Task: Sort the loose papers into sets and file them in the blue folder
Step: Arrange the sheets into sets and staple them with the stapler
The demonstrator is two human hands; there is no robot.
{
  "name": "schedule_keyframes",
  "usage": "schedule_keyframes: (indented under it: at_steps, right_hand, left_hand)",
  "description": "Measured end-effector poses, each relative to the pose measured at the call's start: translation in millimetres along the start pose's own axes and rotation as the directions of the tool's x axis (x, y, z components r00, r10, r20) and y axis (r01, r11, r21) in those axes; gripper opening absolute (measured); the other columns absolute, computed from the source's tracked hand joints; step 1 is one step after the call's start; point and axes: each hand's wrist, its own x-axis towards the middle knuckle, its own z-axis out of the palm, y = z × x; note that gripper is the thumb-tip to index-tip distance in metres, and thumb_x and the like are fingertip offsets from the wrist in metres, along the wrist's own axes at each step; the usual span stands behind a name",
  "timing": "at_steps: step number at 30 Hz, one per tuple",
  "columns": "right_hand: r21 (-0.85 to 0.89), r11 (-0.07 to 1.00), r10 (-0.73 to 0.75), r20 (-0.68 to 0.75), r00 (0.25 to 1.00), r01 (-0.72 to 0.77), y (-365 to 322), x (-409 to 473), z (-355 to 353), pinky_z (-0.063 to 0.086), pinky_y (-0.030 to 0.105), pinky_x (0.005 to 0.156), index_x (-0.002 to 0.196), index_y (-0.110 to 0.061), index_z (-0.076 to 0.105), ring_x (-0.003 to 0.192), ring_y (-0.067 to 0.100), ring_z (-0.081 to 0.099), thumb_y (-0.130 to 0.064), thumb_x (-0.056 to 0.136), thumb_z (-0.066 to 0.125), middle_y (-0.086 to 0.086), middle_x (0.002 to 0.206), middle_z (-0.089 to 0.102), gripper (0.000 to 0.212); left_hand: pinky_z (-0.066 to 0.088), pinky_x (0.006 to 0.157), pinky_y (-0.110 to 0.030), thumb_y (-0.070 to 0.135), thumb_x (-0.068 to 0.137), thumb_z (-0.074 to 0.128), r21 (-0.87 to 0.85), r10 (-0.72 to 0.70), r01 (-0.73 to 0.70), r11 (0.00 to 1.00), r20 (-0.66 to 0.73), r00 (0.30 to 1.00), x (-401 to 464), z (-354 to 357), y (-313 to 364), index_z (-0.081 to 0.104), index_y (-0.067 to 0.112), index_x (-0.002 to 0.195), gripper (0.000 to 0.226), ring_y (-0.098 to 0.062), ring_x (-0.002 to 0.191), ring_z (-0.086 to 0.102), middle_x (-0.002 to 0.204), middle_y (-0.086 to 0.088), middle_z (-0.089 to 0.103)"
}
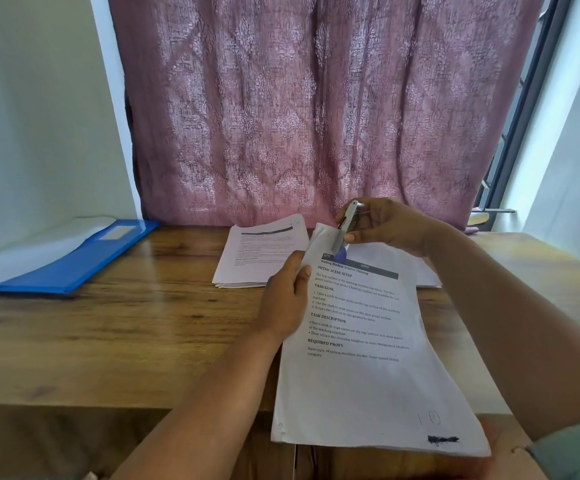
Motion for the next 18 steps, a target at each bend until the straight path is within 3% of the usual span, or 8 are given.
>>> schedule_keyframes:
  at_steps: [6, 9, 12, 15, 18]
  right_hand:
    - [-0.02, 1.0, -0.01, 0.024, 1.0, 0.011, -3.9, 3.1, 6.5, 0.051, 0.027, 0.087, 0.097, -0.011, 0.061, 0.096, 0.018, 0.065, -0.006, 0.075, 0.072, 0.0, 0.086, 0.071, 0.025]
    - [-0.038, 0.999, -0.016, 0.033, 0.999, 0.017, -3.0, 3.7, 7.7, 0.052, 0.027, 0.089, 0.095, -0.012, 0.061, 0.097, 0.019, 0.065, -0.006, 0.076, 0.071, 0.002, 0.088, 0.071, 0.023]
    - [-0.05, 0.999, -0.014, 0.047, 0.999, 0.016, -1.1, 6.1, 10.1, 0.052, 0.029, 0.094, 0.096, -0.012, 0.062, 0.099, 0.02, 0.065, 0.0, 0.079, 0.07, 0.006, 0.093, 0.07, 0.022]
    - [-0.05, 0.999, -0.019, 0.043, 0.999, 0.021, -1.0, 10.1, 11.7, 0.053, 0.026, 0.09, 0.099, -0.008, 0.061, 0.097, 0.019, 0.066, 0.006, 0.081, 0.068, 0.012, 0.096, 0.067, 0.024]
    - [-0.123, 0.992, -0.008, 0.008, 1.0, 0.009, 4.2, 14.6, 13.7, 0.053, 0.028, 0.091, 0.101, -0.005, 0.061, 0.099, 0.023, 0.066, 0.005, 0.08, 0.07, 0.02, 0.102, 0.066, 0.025]
  left_hand:
    - [0.06, 0.072, -0.031, 0.027, 0.103, 0.043, -0.095, -0.055, 0.057, 0.994, 0.019, 0.998, -0.2, -1.7, 3.1, 0.053, 0.02, 0.114, 0.016, -0.006, 0.084, 0.067, 0.099, 0.006, 0.068]
    - [0.06, 0.076, -0.036, 0.044, 0.093, 0.058, -0.198, -0.167, 0.165, 0.966, 0.007, 0.986, 4.3, -5.1, 11.7, 0.06, 0.024, 0.103, 0.023, -0.008, 0.084, 0.069, 0.095, 0.007, 0.07]
    - [0.056, 0.07, -0.023, 0.064, 0.069, 0.07, -0.163, -0.208, 0.201, 0.966, -0.031, 0.978, 20.6, -8.0, 25.1, 0.062, 0.029, 0.099, 0.046, -0.003, 0.083, 0.065, 0.093, 0.013, 0.069]
    - [0.045, 0.06, -0.011, 0.051, 0.074, 0.078, -0.079, -0.153, 0.149, 0.986, -0.042, 0.987, 37.9, -3.6, 31.3, 0.068, 0.022, 0.104, 0.043, -0.003, 0.081, 0.063, 0.091, 0.012, 0.069]
    - [0.042, 0.061, -0.005, 0.038, 0.083, 0.075, -0.027, -0.083, 0.081, 0.996, -0.079, 0.993, 40.8, 5.4, 24.4, 0.067, 0.017, 0.108, 0.033, -0.004, 0.081, 0.061, 0.092, 0.01, 0.067]
